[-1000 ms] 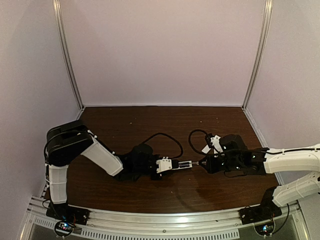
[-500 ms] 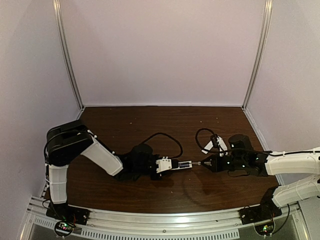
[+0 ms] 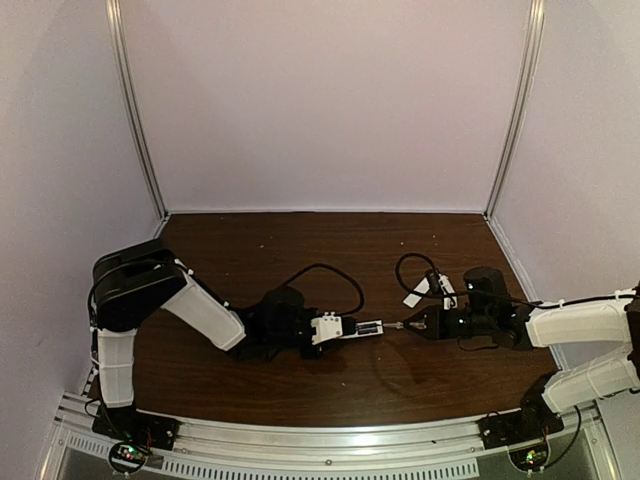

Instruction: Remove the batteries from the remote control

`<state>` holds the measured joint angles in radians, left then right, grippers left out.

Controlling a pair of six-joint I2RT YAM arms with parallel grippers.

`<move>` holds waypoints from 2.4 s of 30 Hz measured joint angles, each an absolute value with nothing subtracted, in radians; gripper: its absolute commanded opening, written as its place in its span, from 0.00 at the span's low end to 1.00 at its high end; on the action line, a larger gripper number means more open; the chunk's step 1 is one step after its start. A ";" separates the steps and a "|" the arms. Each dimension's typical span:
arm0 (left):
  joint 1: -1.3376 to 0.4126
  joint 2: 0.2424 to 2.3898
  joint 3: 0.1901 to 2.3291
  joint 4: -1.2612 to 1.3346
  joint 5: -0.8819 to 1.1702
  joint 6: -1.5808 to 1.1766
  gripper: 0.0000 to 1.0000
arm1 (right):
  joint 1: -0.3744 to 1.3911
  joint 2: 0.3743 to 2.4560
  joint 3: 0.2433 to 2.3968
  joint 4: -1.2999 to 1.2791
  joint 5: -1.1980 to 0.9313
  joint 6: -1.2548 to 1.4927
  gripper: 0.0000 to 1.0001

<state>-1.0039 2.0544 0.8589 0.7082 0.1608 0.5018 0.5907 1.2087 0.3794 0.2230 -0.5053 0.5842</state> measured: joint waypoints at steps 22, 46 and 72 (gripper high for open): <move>-0.996 2.054 0.859 0.707 0.154 0.494 0.00 | 0.466 1.362 0.304 0.487 -0.740 0.738 0.00; -1.028 2.054 0.876 0.678 0.226 0.505 0.00 | 0.513 1.192 0.280 0.508 -0.830 0.902 0.00; -1.029 2.053 0.876 0.676 0.233 0.507 0.00 | 0.524 1.021 0.361 0.169 -0.734 0.789 0.00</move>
